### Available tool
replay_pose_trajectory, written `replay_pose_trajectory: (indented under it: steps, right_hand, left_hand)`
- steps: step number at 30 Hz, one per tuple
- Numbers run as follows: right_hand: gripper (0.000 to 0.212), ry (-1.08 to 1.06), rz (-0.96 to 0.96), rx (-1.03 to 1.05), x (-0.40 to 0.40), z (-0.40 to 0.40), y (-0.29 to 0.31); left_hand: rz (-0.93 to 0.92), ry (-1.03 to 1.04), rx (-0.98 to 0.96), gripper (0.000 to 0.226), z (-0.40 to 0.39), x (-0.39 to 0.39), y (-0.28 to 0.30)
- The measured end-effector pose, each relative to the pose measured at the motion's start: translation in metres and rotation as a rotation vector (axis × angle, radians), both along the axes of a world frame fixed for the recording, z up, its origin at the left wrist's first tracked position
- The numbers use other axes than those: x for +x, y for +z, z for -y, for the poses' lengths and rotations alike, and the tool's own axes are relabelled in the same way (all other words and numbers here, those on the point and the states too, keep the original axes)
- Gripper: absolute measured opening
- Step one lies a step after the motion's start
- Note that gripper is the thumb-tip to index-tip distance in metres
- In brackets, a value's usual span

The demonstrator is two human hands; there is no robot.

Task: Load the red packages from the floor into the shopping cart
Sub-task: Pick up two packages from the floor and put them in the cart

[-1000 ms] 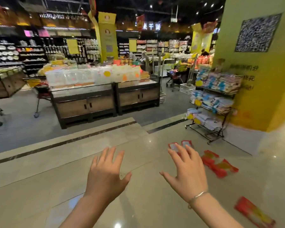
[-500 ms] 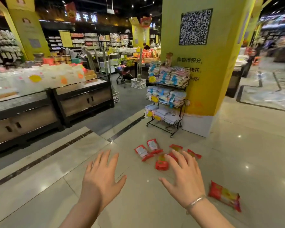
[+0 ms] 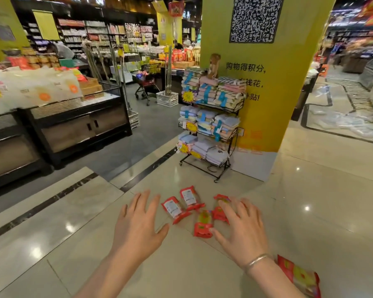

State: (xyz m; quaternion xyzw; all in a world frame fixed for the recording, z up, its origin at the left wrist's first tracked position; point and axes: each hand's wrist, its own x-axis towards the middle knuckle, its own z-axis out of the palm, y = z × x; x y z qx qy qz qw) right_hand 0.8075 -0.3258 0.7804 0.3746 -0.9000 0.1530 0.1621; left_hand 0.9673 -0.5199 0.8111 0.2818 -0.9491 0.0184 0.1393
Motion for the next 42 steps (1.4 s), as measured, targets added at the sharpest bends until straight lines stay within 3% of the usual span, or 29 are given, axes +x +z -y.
replay_pose_trajectory:
  steps: [12, 25, 31, 42]
  right_hand:
    - [0.058, 0.008, 0.109, 0.03, -0.153, 0.153, -0.031]
    - [0.063, -0.192, 0.183, 0.064, -0.272, 0.311, -0.07]
    - [0.065, -0.259, 0.286, 0.183, -0.337, 0.341, -0.108]
    - [0.069, -0.278, 0.397, 0.295, -0.468, 0.399, -0.219]
  left_hand:
    - [0.039, 0.051, 0.097, 0.078, 0.148, -0.135, -0.039]
    - [0.16, -0.181, 0.187, 0.079, 0.332, -0.313, -0.074]
    - [0.219, -0.234, 0.247, 0.07, 0.376, -0.391, -0.119]
    - [0.286, -0.205, 0.407, 0.081, 0.424, -0.531, -0.239]
